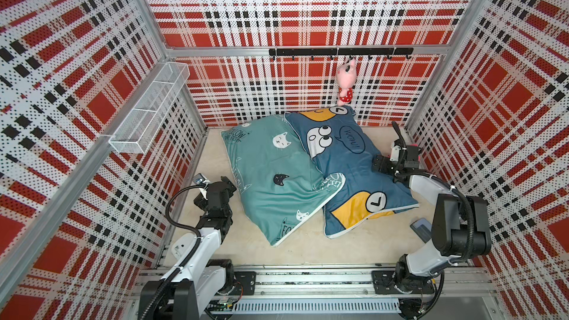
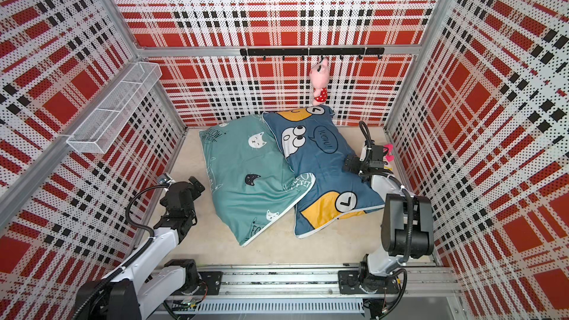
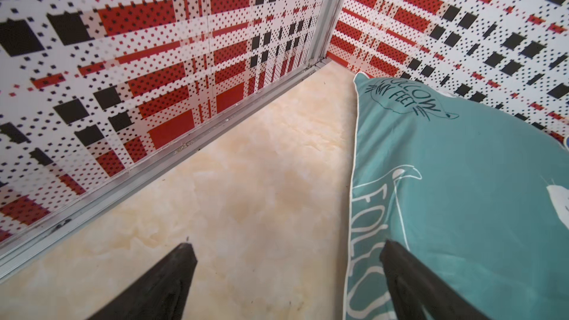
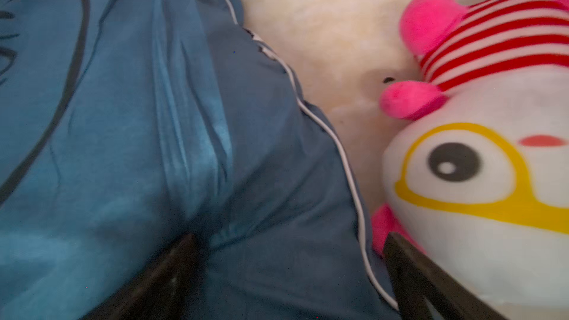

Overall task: Zip up pillowcases
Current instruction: Reset both arms

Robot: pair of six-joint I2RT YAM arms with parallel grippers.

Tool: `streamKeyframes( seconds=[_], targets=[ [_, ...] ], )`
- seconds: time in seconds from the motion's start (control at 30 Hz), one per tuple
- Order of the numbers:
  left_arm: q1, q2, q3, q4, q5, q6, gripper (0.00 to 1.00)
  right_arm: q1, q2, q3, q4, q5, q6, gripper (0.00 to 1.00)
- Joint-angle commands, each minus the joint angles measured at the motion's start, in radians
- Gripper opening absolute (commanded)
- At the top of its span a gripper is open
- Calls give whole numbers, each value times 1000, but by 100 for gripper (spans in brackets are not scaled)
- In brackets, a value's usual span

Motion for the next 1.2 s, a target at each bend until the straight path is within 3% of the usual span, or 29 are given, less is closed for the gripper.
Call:
streamKeyframes(
  seconds=[0.0, 0.13, 0.23, 0.3, 0.43, 0.67, 0.77, 0.87, 1.0, 1.17],
  targets=[
    [7, 17, -25, 126, -5, 44, 98, 124, -10, -81, 43, -136, 23, 100],
    [2, 64, -27, 176, 4, 67, 98, 278, -46, -117, 87, -194, 56, 100],
    [-4, 107, -4, 187, 14, 100, 98, 286, -119, -146, 92, -211, 72, 100],
    [-18, 128, 4, 194, 9, 116, 98, 245, -189, -183, 97, -127, 59, 100],
    [-52, 143, -1, 237, -1, 159, 98, 182, -296, -271, 163, 211, -59, 100],
    [-94, 209, -34, 395, 10, 230, 98, 149, -255, -463, 594, 439, -164, 100],
    [-105, 243, -70, 508, 11, 252, 98, 150, -192, -551, 863, 441, -210, 100],
    [-110, 297, -118, 671, 18, 268, 98, 150, -180, -597, 1008, 434, -253, 100],
    [-142, 387, -100, 803, 8, 352, 98, 130, -51, -670, 1285, 422, -246, 100],
    [-149, 502, -51, 924, -10, 473, 98, 112, -24, -699, 1350, 406, -228, 100]
  ],
)
